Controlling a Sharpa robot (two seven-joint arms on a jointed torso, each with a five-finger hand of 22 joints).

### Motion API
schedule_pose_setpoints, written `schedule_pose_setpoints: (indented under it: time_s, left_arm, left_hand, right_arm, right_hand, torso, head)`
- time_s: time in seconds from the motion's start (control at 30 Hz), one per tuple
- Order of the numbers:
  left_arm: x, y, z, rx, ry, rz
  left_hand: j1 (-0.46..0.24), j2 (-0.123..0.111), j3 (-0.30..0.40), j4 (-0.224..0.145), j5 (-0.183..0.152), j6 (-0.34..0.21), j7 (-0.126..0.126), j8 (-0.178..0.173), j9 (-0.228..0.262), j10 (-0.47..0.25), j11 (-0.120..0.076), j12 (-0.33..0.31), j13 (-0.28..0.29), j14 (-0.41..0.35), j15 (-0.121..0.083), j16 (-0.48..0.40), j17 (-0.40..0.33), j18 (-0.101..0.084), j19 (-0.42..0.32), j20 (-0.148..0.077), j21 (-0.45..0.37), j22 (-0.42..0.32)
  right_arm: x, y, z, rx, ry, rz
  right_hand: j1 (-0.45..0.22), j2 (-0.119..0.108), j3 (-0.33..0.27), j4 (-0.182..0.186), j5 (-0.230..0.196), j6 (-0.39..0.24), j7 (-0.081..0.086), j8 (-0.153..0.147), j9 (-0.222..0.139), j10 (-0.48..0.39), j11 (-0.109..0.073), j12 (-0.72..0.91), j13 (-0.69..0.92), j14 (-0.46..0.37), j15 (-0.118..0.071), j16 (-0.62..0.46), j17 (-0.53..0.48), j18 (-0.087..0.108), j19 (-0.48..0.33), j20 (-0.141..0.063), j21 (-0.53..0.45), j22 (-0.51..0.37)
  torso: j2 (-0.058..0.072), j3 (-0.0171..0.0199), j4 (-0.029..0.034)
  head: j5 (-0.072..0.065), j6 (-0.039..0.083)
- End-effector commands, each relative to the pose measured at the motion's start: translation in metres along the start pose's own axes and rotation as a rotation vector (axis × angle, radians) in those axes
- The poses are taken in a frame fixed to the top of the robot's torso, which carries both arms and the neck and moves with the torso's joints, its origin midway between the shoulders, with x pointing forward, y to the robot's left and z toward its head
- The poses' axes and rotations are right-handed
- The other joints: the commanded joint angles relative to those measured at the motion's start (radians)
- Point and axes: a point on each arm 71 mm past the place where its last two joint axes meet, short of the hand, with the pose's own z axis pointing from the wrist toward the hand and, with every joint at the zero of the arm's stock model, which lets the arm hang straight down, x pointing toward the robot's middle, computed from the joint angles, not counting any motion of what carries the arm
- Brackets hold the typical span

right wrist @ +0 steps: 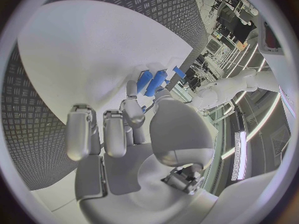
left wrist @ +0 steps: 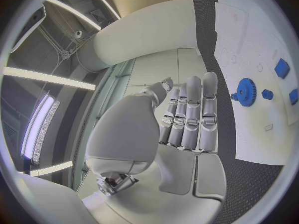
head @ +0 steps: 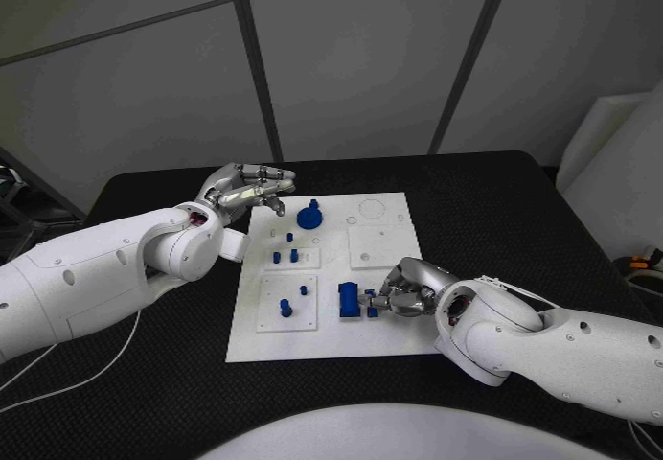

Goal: Assemble the parts on the task board

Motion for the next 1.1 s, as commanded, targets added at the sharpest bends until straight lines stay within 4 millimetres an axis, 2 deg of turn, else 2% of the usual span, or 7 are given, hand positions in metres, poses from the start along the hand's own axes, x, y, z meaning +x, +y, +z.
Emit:
schedule_pose_setpoints:
  time_s: [0.03,0.33,0.43,0.53,0.67,1.1]
  left_arm:
    - [0.001,-0.001,0.001,0.003,0.011,-0.005]
    - [0.001,-0.001,0.001,0.002,0.010,-0.005]
    - [0.001,-0.001,0.001,0.002,0.010,-0.005]
    - [0.000,-0.001,0.001,0.002,0.010,-0.005]
    - [0.000,-0.001,0.001,0.001,0.009,-0.005]
    - [0.001,-0.001,0.001,0.001,0.010,-0.005]
  left_hand:
    - [-0.006,0.001,-0.006,-0.001,0.002,-0.008,0.001,0.004,-0.001,-0.008,-0.002,0.005,0.000,-0.005,0.000,0.002,-0.002,0.005,0.001,0.004,-0.004,-0.001]
    - [-0.007,0.001,-0.007,0.000,0.002,-0.009,0.001,0.004,-0.001,-0.008,-0.002,0.006,0.000,-0.005,0.001,0.003,-0.002,0.005,0.001,0.004,-0.005,-0.002]
    - [-0.007,0.001,-0.007,0.000,0.002,-0.009,0.001,0.004,-0.001,-0.009,-0.002,0.006,0.000,-0.006,0.001,0.003,-0.003,0.005,0.001,0.004,-0.005,-0.002]
    - [-0.006,0.001,-0.007,0.000,0.002,-0.009,0.001,0.005,-0.001,-0.009,-0.002,0.007,0.000,-0.006,0.001,0.002,-0.003,0.005,0.001,0.005,-0.006,-0.002]
    - [-0.006,0.001,-0.007,0.000,0.002,-0.009,0.001,0.005,-0.001,-0.009,-0.002,0.007,0.000,-0.006,0.001,0.002,-0.003,0.005,0.001,0.005,-0.006,-0.002]
    - [-0.006,0.002,-0.007,0.000,0.002,-0.010,0.001,0.005,-0.001,-0.010,-0.002,0.007,0.000,-0.007,0.001,0.002,-0.004,0.005,0.001,0.005,-0.006,-0.003]
  right_arm:
    - [-0.001,0.003,-0.002,-0.029,-0.012,-0.014]
    - [-0.003,0.000,-0.006,-0.026,-0.010,-0.024]
    - [-0.004,-0.002,-0.007,-0.032,-0.003,-0.032]
    - [-0.004,-0.002,-0.009,-0.044,0.006,-0.039]
    - [-0.005,-0.003,-0.011,-0.057,0.015,-0.046]
    - [-0.006,-0.006,-0.010,-0.063,0.016,-0.054]
  right_hand:
    - [-0.008,0.001,-0.004,0.000,-0.005,0.007,-0.002,0.000,0.001,0.005,0.002,0.004,0.001,0.074,-0.005,0.005,0.083,-0.002,0.004,-0.001,0.004,0.115]
    - [0.007,0.006,-0.007,-0.005,0.001,0.008,-0.003,0.000,0.006,0.007,0.001,0.007,0.005,0.074,-0.005,0.006,0.085,-0.002,0.004,-0.001,0.004,0.115]
    - [0.088,0.002,-0.001,-0.026,-0.008,0.005,-0.005,-0.001,0.012,0.006,-0.001,0.002,0.006,0.074,-0.007,0.005,0.084,-0.001,0.003,-0.003,0.002,0.114]
    - [0.151,-0.004,0.000,-0.046,-0.048,0.002,-0.003,-0.002,0.017,0.004,0.000,-0.003,0.005,0.073,-0.007,0.003,0.081,-0.001,0.001,-0.003,0.000,0.113]
    - [0.195,-0.010,-0.005,-0.060,-0.075,0.001,-0.003,-0.004,0.021,0.002,0.000,-0.008,0.004,0.073,-0.006,0.002,0.080,0.000,-0.001,-0.003,-0.002,0.112]
    - [0.201,-0.010,-0.007,-0.061,-0.080,0.001,-0.002,-0.004,0.022,0.002,0.001,-0.010,0.003,0.073,-0.006,0.001,0.079,0.000,-0.001,-0.003,-0.002,0.111]
  torso:
    - [-0.001,0.0001,0.0010]
    - [0.000,-0.0003,0.0006]
    - [0.001,-0.0004,0.0011]
    - [0.001,-0.0001,0.0003]
    - [0.001,-0.0001,0.0016]
    - [0.001,0.0004,0.0008]
  head:
    - [0.000,0.001]
    - [-0.002,0.004]
    - [-0.004,0.004]
    - [-0.004,0.003]
    - [-0.004,0.002]
    - [-0.003,-0.001]
